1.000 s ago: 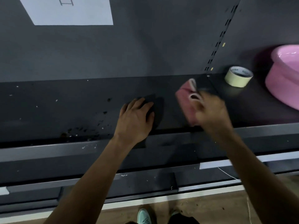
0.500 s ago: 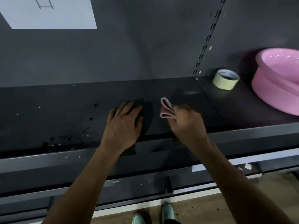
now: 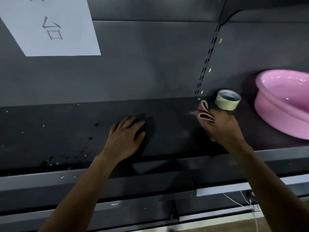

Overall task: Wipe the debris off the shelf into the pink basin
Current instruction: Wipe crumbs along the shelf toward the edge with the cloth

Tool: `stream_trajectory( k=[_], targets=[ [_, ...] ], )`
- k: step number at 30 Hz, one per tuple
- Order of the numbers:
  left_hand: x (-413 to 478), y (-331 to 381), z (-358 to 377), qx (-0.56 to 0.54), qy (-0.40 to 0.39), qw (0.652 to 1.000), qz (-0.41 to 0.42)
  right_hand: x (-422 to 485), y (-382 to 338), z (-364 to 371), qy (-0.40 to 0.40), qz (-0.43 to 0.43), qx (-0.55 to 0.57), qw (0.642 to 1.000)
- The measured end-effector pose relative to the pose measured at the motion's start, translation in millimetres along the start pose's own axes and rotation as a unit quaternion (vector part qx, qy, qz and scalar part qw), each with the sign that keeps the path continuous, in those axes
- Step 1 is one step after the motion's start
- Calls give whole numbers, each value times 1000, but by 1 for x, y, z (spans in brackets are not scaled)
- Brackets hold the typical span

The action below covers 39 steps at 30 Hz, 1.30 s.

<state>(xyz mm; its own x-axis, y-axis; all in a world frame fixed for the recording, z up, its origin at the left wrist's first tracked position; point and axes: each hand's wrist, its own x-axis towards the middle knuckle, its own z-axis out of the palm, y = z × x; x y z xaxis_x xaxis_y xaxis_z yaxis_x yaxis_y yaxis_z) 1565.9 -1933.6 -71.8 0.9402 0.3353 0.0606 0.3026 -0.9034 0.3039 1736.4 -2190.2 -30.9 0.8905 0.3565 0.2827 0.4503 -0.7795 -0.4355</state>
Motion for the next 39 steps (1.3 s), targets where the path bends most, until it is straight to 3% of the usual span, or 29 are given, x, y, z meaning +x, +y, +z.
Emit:
stream_trajectory(
  k=[4,8,14,16,19,25,29,33,39],
  targets=[
    [2,3,5,8,-3,1000,-11,0,11,12,-54,24,-22,998],
    [0,4,8,26,9,1000,-12,-14,-37,34,-78,-102,-26,991],
    [-1,2,10,38,28,999,-5,-30,-101,63,-141,-177,45,973],
    [-2,2,11,44,36,998,-5,-24,-99,64,-152,-180,71,969],
    [-1,2,13,54,48,997,-10,0,-76,55,-105,-152,68,980],
    [3,2,14,50,35,998,-19,56,-8,24,-37,-56,-4,998],
    [9,2,12,39,18,999,-27,75,5,42,-53,-28,-53,997],
    [9,1,13,51,11,998,-30,72,-23,64,-80,-66,-83,991],
    [9,2,13,52,13,998,-28,51,-83,86,-131,-167,-25,977]
  ],
)
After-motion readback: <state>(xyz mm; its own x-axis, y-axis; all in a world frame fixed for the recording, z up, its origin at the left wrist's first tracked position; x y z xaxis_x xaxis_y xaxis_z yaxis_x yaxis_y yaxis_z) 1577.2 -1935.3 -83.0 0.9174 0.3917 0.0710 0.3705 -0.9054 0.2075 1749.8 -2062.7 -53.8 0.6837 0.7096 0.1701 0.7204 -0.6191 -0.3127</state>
